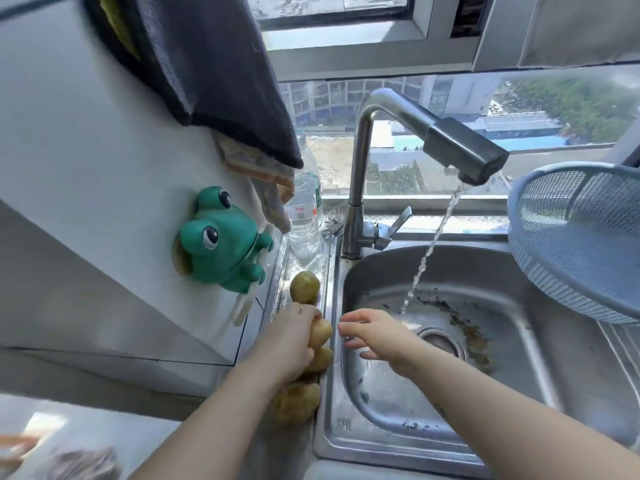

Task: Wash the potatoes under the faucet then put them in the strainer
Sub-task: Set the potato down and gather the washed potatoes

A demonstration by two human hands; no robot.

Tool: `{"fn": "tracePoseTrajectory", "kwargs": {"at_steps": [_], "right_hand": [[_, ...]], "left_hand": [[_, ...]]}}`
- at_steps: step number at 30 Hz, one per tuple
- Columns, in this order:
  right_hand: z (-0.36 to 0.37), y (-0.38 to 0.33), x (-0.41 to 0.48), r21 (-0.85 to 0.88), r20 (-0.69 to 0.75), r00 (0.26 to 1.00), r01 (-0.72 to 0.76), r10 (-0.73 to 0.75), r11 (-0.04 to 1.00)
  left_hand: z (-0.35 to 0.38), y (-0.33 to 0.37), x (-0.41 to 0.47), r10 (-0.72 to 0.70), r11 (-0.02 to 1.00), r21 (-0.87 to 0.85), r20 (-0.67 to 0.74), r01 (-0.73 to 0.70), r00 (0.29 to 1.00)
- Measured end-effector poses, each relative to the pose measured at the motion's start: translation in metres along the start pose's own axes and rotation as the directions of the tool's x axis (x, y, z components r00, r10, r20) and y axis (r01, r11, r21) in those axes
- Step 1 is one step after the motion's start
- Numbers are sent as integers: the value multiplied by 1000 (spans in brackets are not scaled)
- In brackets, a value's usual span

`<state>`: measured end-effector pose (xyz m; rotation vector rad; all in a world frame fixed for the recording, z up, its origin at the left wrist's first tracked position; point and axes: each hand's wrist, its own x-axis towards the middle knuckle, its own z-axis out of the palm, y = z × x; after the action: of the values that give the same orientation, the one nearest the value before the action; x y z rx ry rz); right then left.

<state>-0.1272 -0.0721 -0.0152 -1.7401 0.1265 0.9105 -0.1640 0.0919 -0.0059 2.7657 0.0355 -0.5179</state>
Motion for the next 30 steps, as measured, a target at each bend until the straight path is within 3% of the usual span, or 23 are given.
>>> {"fn": "tracePoseTrajectory", "kwargs": {"at_steps": [17, 24, 30], "right_hand": [[14, -5, 10, -88, 38, 996, 82, -78, 993], [9, 1, 11, -95, 53, 996, 76, -72, 993], [-25, 12, 3, -165, 117, 992, -22, 41, 986]], "left_hand": [[3, -13, 3, -31, 999, -12, 19, 31, 999], [1, -5, 3, 18, 995, 103, -19, -16, 1000], [-1, 14, 16, 81, 979, 189, -44, -72, 996]]}}
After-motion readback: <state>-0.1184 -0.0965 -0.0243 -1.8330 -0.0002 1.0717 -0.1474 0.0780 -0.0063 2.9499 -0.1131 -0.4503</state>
